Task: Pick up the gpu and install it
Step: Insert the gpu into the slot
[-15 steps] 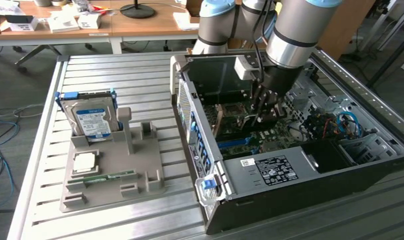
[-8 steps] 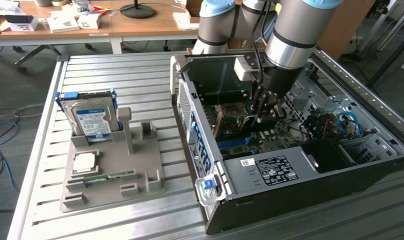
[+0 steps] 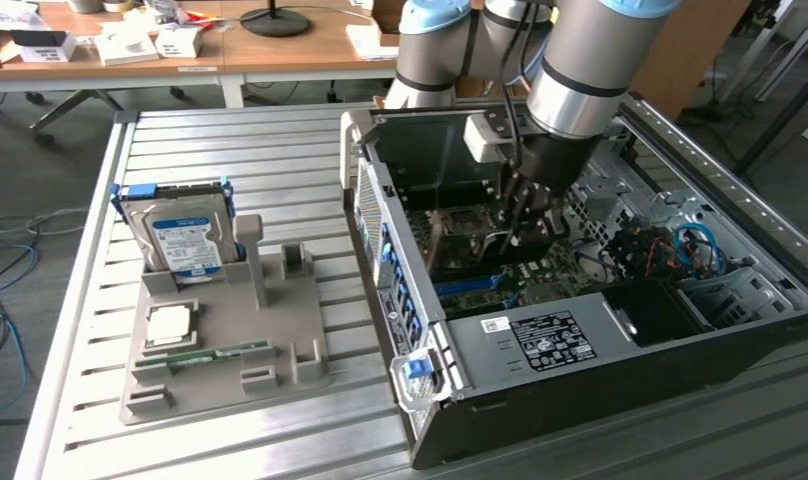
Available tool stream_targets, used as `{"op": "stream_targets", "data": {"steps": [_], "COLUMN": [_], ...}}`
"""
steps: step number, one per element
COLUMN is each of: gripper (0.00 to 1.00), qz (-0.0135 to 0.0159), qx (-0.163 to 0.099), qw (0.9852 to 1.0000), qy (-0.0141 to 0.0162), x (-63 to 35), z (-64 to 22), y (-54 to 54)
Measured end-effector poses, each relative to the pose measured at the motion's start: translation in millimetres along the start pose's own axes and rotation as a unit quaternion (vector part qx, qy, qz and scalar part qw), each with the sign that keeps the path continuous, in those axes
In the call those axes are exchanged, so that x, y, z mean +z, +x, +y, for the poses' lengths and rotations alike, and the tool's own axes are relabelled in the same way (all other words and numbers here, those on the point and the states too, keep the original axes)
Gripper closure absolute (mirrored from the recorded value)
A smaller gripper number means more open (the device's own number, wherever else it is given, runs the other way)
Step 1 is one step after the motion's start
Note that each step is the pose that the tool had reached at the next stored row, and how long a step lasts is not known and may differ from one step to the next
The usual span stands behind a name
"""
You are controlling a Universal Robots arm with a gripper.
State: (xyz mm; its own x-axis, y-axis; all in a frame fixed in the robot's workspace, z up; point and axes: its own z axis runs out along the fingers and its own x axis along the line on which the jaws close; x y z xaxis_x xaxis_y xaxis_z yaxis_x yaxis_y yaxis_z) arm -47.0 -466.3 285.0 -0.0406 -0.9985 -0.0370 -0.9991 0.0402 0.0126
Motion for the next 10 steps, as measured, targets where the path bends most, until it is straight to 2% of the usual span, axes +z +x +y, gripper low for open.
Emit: {"op": "stream_targets", "data": {"steps": [10], "gripper": [0.74], "qz": [-0.0001], "qx": [0.0], "qw": [1.0], "qy": [0.0008], "x": [0.6], "z": [1.9], "y": [0.1]}}
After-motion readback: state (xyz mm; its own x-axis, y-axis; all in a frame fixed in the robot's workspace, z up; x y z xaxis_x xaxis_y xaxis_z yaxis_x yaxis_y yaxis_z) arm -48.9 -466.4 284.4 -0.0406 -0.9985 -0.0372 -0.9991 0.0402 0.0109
